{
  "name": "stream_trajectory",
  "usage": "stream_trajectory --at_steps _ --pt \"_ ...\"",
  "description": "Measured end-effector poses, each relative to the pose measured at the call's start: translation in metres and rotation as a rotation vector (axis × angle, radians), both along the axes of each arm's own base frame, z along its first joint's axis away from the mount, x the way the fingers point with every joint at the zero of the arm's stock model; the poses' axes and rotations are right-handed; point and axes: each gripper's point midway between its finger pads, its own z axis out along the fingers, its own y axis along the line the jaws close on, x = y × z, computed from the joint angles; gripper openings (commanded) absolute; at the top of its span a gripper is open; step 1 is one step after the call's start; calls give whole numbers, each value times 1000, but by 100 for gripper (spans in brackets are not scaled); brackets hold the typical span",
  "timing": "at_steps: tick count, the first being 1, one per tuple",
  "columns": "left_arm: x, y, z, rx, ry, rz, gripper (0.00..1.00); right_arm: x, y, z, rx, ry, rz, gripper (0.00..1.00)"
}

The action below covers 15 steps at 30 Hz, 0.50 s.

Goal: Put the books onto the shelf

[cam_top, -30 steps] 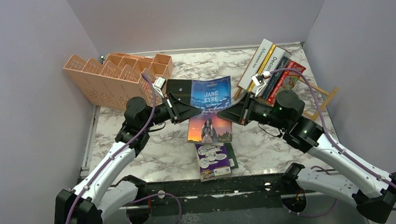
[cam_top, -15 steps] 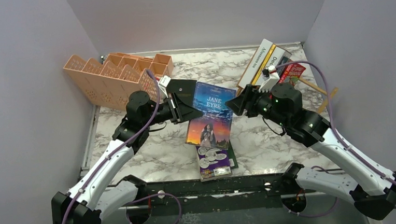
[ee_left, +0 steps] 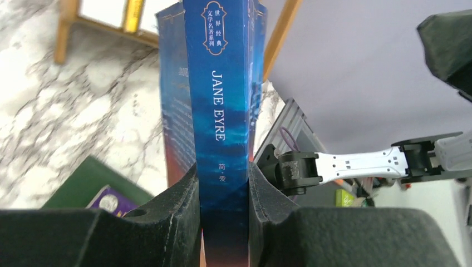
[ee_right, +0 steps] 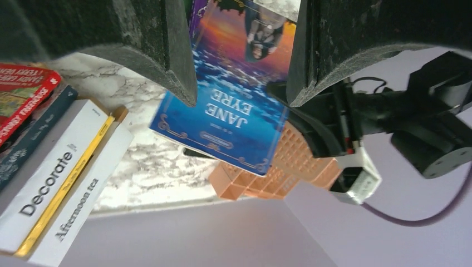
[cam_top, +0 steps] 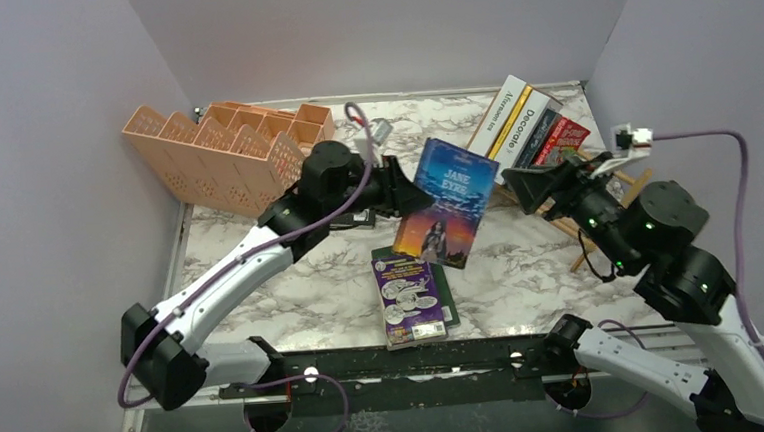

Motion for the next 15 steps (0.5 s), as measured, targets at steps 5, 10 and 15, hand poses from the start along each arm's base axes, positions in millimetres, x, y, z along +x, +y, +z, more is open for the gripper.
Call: stream_trajectory --at_steps 5,10,15 --pt "0 -65 17 23 -91 -113 0 -30 -33 27 54 -89 -19 64" --pt "5 -128 29 32 -236 -211 0 -58 -60 50 115 -153 -20 64" --pt "23 -177 28 10 -319 -243 0 -75 -75 53 134 -173 -20 64"
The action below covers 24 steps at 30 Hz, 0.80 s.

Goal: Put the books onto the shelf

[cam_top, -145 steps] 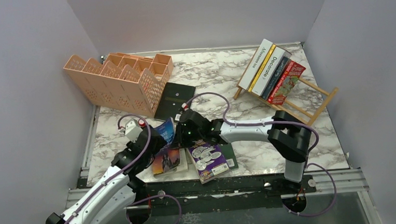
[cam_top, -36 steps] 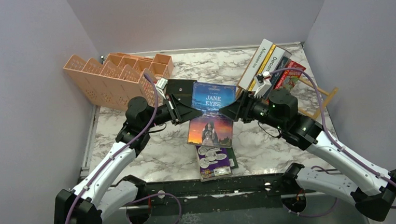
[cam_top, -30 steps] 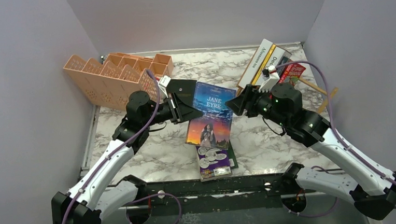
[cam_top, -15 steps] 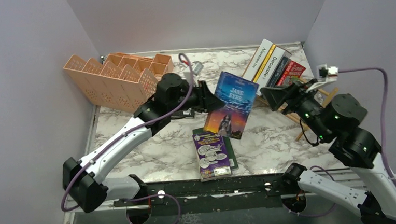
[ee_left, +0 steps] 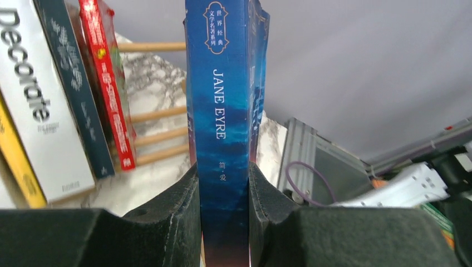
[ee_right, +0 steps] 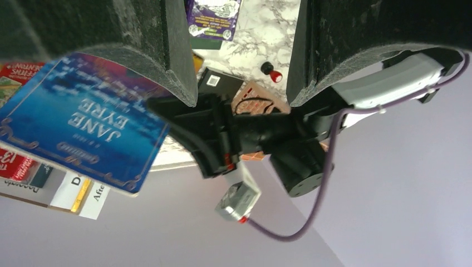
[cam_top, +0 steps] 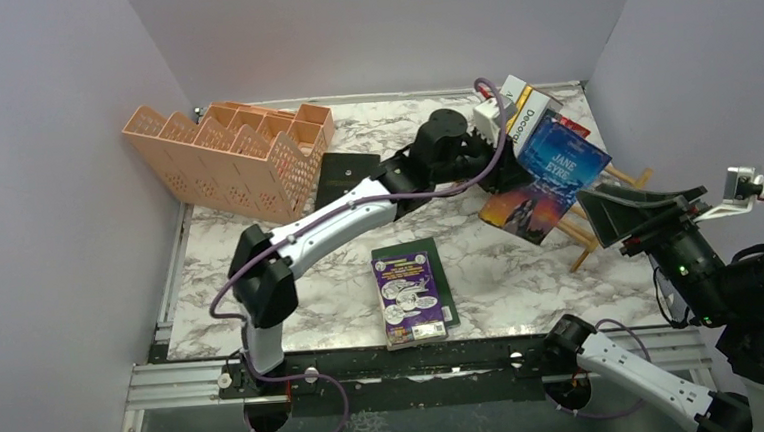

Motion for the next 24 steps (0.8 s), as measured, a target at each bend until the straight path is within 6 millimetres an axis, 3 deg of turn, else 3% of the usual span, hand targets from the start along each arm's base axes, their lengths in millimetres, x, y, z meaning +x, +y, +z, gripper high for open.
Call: stream_trajectory --at_steps 5,12,17,24 --pt "27 -46 -13 -22 -67 19 0 -9 -8 -4 3 -2 1 64" --pt "57 -90 -34 -25 -185 138 0 -19 -16 -15 18 24 6 64" --pt "55 -117 -39 -41 -261 208 0 -24 -19 -25 35 58 11 64" --pt "55 -137 -41 -89 -325 279 0 -27 -21 -34 46 94 11 64"
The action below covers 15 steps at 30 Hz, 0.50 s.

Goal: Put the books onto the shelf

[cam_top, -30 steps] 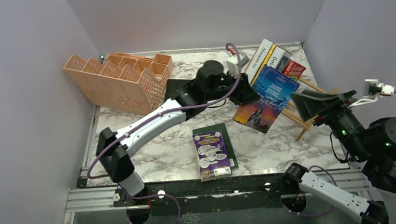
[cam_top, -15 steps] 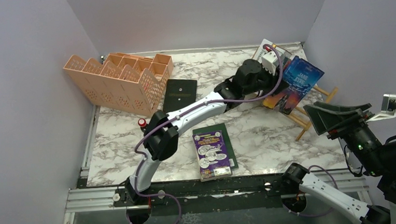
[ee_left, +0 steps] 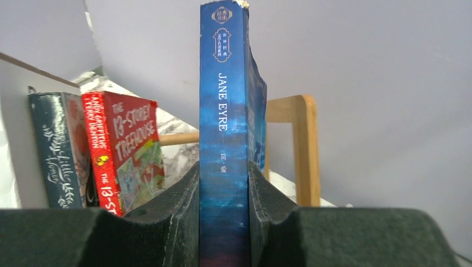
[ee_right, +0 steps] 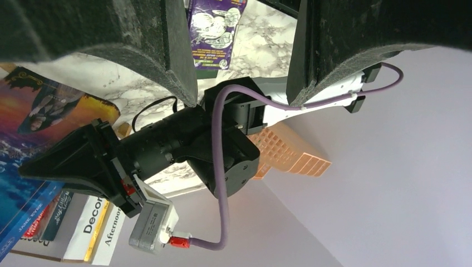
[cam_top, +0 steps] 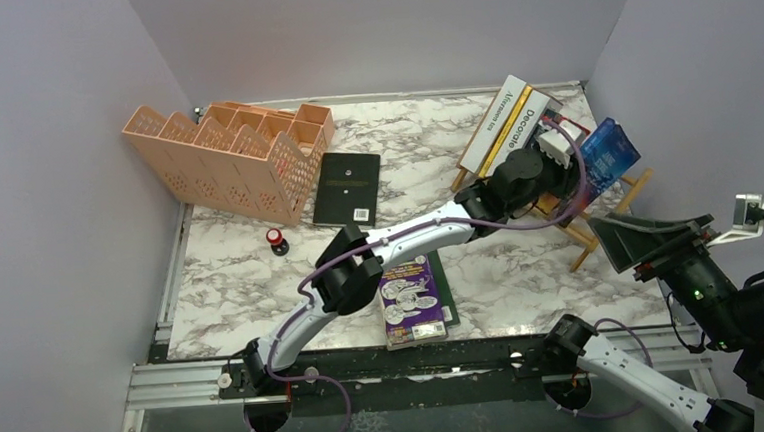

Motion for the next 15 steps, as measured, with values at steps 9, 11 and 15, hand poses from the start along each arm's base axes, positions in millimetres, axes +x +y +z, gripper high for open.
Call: stream_trajectory --at_steps 9,11,15 --pt "46 2 -31 -30 -51 222 0 -2 -5 -6 14 26 -16 64" --pt "54 5 -39 -26 -53 264 0 -2 -6 -8 12 30 -18 64" --pt "66 12 -43 -41 -50 324 0 -1 -6 -9 9 34 -24 64"
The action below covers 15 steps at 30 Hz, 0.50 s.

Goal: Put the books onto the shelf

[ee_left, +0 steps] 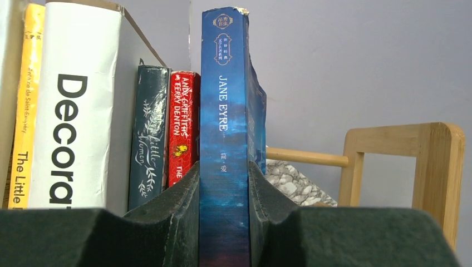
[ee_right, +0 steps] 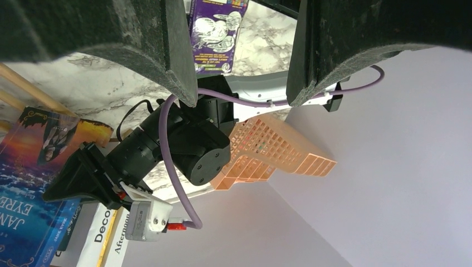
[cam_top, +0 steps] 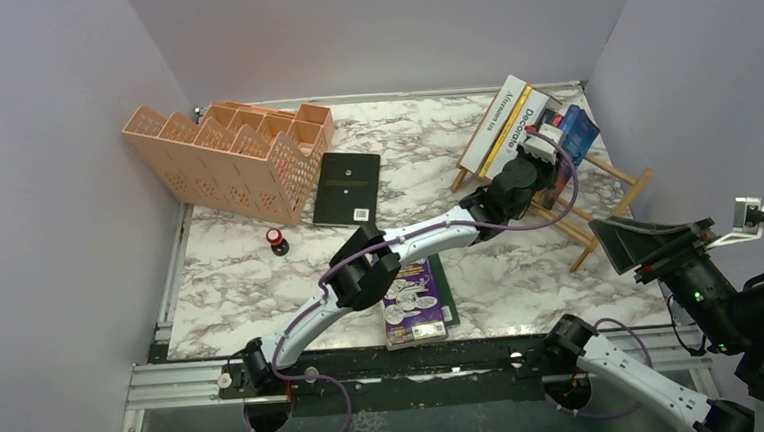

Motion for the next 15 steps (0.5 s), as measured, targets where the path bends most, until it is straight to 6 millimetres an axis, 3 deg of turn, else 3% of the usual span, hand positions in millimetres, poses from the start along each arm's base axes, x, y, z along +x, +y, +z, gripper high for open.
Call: stream_trajectory --at_steps 9,15 --pt "4 -2 -2 -89 -19 35 0 2 -2 -3 -5 7 -18 64" --pt "8 -5 -19 -144 -23 49 0 3 -2 -5 -11 14 -22 64"
